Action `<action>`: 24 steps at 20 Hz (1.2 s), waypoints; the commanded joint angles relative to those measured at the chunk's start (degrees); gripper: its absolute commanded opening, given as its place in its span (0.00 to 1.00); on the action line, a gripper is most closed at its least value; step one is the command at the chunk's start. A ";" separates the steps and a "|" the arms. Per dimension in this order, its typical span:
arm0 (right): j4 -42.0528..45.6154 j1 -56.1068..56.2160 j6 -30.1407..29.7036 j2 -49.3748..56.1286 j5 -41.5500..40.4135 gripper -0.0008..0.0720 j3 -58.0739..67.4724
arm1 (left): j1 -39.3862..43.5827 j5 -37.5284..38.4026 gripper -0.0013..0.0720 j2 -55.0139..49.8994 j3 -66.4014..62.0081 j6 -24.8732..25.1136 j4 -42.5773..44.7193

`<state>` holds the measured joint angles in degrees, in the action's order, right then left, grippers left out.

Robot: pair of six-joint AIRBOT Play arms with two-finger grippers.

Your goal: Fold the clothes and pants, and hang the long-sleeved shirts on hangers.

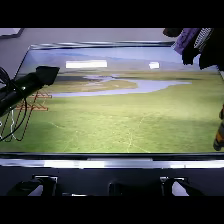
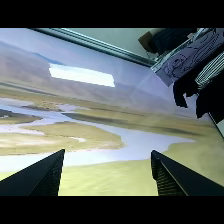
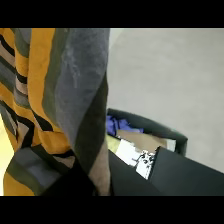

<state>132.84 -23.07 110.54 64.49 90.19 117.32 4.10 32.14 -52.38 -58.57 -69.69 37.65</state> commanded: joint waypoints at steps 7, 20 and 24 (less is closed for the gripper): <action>-0.22 -11.10 4.15 0.37 -10.01 0.04 0.33 | 0.04 3.45 0.86 -0.02 -0.02 -0.02 -0.15; -2.25 -21.86 8.00 1.42 -17.46 0.04 0.33 | 0.04 3.45 0.86 -0.02 -0.02 -0.81 -0.15; -8.87 -28.52 7.91 1.60 -17.44 0.04 0.31 | 0.04 3.43 0.86 -0.07 -0.02 -1.92 -0.13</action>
<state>128.46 -47.44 118.24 65.95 73.12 117.58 4.12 35.62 -52.40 -58.57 -71.00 37.47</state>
